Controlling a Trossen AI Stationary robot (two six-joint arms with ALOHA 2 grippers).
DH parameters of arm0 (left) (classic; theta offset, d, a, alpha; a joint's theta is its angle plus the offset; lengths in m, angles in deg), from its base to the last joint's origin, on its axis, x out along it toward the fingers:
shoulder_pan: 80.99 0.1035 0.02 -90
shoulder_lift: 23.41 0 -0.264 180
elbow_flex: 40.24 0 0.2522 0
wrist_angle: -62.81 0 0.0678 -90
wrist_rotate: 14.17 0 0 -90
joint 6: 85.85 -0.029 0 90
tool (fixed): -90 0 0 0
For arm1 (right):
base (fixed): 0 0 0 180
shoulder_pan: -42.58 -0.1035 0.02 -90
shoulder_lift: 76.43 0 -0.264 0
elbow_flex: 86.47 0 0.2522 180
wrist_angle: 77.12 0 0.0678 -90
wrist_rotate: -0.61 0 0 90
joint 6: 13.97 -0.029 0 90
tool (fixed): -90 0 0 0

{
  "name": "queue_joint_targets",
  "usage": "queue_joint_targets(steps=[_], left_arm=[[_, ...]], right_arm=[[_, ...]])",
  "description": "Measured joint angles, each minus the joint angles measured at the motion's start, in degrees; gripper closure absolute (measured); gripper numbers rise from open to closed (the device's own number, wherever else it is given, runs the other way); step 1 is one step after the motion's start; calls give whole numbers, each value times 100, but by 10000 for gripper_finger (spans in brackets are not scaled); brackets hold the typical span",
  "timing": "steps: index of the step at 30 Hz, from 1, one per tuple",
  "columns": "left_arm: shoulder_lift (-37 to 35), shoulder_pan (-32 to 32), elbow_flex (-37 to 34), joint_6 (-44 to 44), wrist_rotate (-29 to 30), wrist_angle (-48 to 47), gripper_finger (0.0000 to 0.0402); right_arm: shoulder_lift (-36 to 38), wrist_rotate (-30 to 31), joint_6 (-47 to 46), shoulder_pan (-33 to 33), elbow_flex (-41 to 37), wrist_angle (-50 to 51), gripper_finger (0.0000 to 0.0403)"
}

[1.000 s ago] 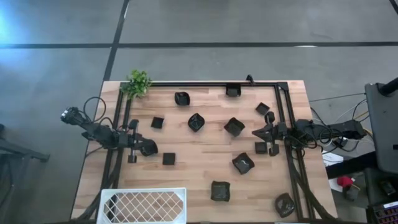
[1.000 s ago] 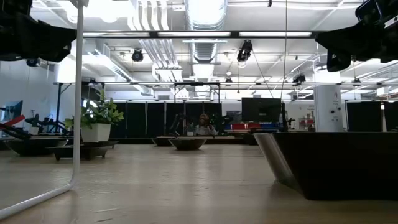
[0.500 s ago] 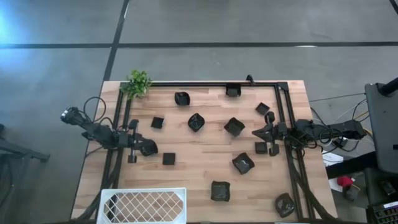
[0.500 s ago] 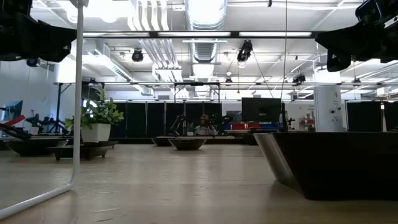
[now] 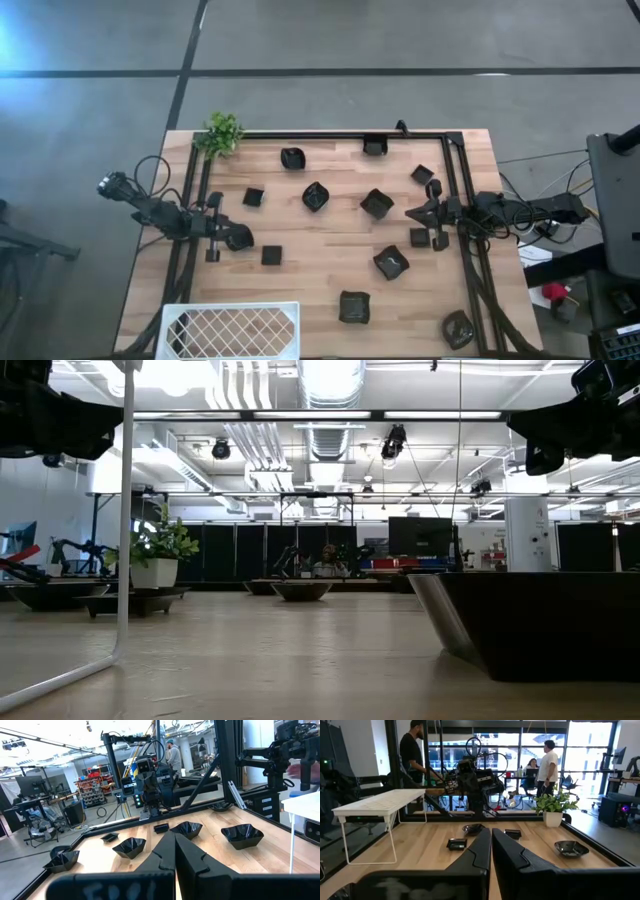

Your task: Pick & Place Mini shaped plates

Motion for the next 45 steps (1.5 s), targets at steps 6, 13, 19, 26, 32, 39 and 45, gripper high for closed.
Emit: queue_joint_targets(steps=[6, 13, 19, 26, 32, 39, 45], left_arm=[[1, 0, -2, 0, 0, 2, 402], [1, 0, -1, 0, 0, 6, 402], [1, 0, -2, -1, 0, 9, 402], [2, 0, 0, -1, 0, 11, 402], [1, 0, -1, 0, 0, 13, 402], [1, 0, -1, 0, 0, 13, 402], [1, 0, -1, -1, 0, 14, 402]], right_arm=[[2, 248, 663, 3, 0, -102, 390], [7, 243, 729, 1, 0, -213, 390], [3, 246, 1175, 1, 0, -840, 390], [-33, 757, 1298, -1, 156, -1327, 390], [-451, 1480, 1323, 1, 810, -397, 390], [-1311, 1911, 703, 1, 1593, 635, 390], [-2017, 1909, 25, 0, 2221, 1663, 390]])
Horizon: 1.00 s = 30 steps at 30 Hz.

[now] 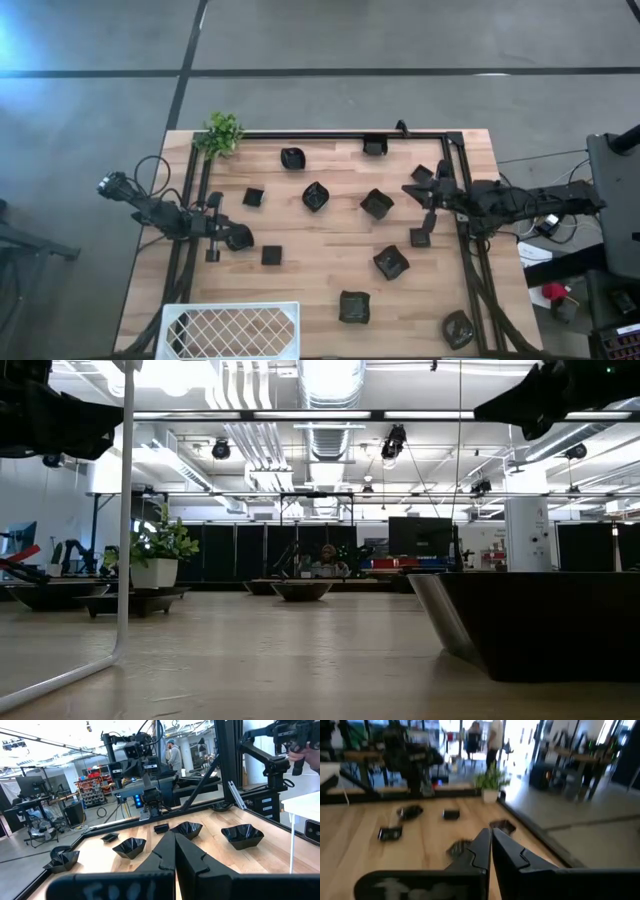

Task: Pick & Place Mini shaped plates
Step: Put the black leaf shaped plate on the shelf

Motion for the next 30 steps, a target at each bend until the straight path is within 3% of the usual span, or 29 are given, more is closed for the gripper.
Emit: queue_joint_targets(steps=[10, 24, 30], left_arm=[[0, 0, -1, 0, 0, 3, 402], [0, 2, 0, 34, 13, 122, 402], [64, 3, 177, 230, 528, 229, 402]], right_arm=[[-703, -2, -199, 0, 486, 268, 390], [-831, -6, -506, -2, 522, 258, 390], [-831, -7, -526, -2, 522, 257, 390]])
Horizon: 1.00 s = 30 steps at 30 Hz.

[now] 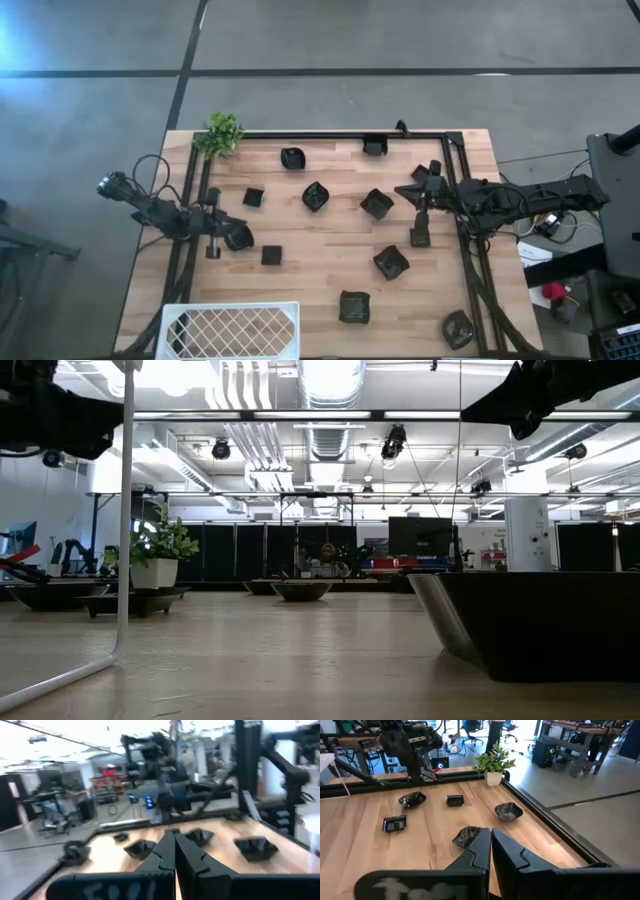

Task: Pick & Place Mini shaped plates
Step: Put the black leaf shaped plate on the shelf

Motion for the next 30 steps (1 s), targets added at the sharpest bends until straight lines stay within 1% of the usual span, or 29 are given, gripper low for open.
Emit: queue_joint_targets(steps=[4, 8, 10, 13, 15, 24, 30], left_arm=[[228, 6, 281, 13, 349, 52, 402], [659, 6, 600, 105, 649, -103, 402], [904, 4, 794, 330, 910, -447, 402], [1274, 5, 1097, 920, 1389, -1135, 402], [1481, 6, 1334, 1402, 1487, -1567, 402], [2408, 6, 2311, 3478, 1462, -3696, 402], [3073, 8, 2582, 4481, 659, -4420, 402]], right_arm=[[0, 0, -2, 1, -2, 2, 390], [2, 0, -2, 0, -7, 2, 390], [1, 0, 0, 0, -7, 2, 390], [2, 0, 36, 0, -7, 2, 390], [2, 0, 39, 0, -7, 2, 390], [0, -2, 43, 0, -9, 6, 390], [1, -9, 44, 0, -11, 9, 390]])
